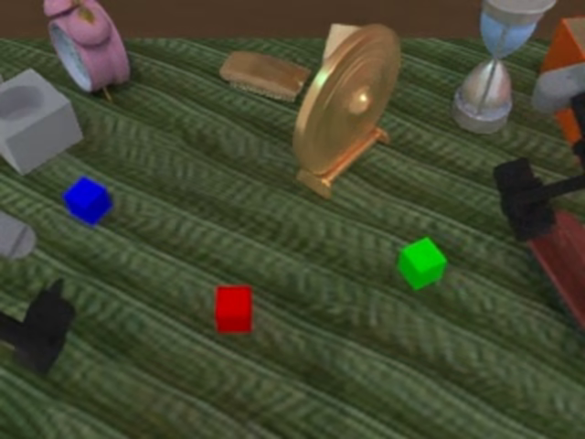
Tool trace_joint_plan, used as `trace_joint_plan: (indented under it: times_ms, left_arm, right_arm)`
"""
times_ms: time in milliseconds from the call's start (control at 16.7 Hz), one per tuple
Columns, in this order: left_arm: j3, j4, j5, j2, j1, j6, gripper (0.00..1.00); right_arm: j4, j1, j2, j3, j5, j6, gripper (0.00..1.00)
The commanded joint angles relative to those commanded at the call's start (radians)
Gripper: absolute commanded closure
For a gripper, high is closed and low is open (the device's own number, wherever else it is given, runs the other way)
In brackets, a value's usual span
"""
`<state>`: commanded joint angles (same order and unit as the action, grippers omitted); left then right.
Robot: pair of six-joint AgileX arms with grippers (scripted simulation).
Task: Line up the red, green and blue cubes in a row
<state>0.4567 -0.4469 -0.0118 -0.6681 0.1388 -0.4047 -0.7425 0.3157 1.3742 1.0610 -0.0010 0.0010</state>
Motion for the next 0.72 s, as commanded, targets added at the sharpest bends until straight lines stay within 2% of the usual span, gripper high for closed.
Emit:
trace_joint_plan:
  times_ms: [360, 720]
  left_arm:
    - [-0.332, 0.283, 0.004, 0.448, -0.116, 0.257, 0.0]
    - [-0.455, 0.443, 0.012, 0.663, -0.158, 0.401, 0.0]
  right_arm:
    - [-0.277, 0.119, 0.507, 0.4, -0.001, 0.0, 0.0]
    - [-0.392, 0.176, 0.733, 0.613, 0.003, -0.001, 0.0]
